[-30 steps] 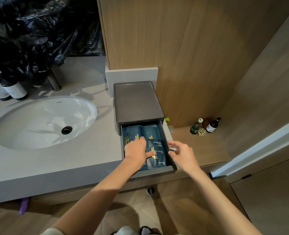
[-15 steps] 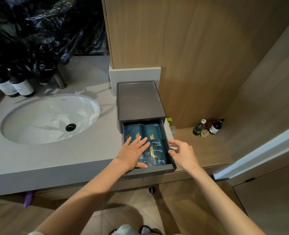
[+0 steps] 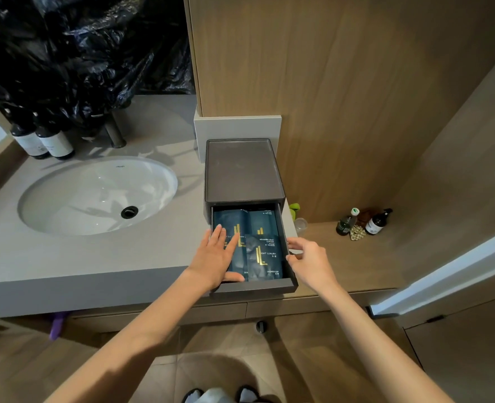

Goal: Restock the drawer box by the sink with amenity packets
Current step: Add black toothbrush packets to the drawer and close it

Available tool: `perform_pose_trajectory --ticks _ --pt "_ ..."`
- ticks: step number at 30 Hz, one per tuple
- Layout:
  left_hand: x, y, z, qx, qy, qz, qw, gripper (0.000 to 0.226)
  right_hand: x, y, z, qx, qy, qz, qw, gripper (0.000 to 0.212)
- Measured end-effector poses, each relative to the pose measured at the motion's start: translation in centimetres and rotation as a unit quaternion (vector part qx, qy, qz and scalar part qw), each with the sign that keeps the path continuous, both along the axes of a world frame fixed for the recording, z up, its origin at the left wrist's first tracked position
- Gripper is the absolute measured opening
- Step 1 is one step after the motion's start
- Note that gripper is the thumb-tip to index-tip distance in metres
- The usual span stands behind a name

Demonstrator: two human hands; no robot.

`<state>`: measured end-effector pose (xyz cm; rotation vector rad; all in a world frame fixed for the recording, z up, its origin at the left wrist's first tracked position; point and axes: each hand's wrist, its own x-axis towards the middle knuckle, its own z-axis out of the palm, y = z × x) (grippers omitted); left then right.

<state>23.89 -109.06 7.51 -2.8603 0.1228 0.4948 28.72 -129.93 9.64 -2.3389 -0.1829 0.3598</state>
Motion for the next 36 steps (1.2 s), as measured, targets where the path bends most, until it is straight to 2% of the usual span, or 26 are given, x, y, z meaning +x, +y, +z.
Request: perform_pose_trajectory --ticks 10,20,23,26,28,31,36 --pt "0.1 -0.6 0.2 0.009 0.017 0.035 0.999 0.104 0.0 0.0 -0.2 -0.003 -0.007 0.017 1.0 0.048" --pt "0.5 -0.4 0.3 -0.005 0.017 0.025 1.0 0.106 -0.3 0.0 -0.1 -0.013 -0.007 0.027 1.0 0.049" --pt "0.3 -0.4 0.4 -0.008 0.013 0.025 1.0 0.102 -0.5 -0.1 0.0 -0.017 -0.006 0.033 0.999 0.049" --pt "-0.4 -0.1 0.9 -0.025 -0.004 0.023 0.999 0.088 -0.6 -0.3 0.5 -0.022 0.006 0.05 0.998 0.05" --pt "-1.5 0.3 1.5 -0.062 -0.033 0.031 0.997 0.077 -0.9 -0.4 1.0 -0.029 0.003 0.057 0.998 0.049" --pt "-3.7 1.1 3.0 -0.156 -0.099 0.055 0.981 0.067 -1.7 -0.1 2.3 -0.039 -0.048 0.065 0.996 0.048" --pt "-9.3 4.6 6.2 -0.31 -0.257 0.11 0.909 0.058 -4.3 3.1 5.3 0.03 -0.116 0.08 0.99 0.044"
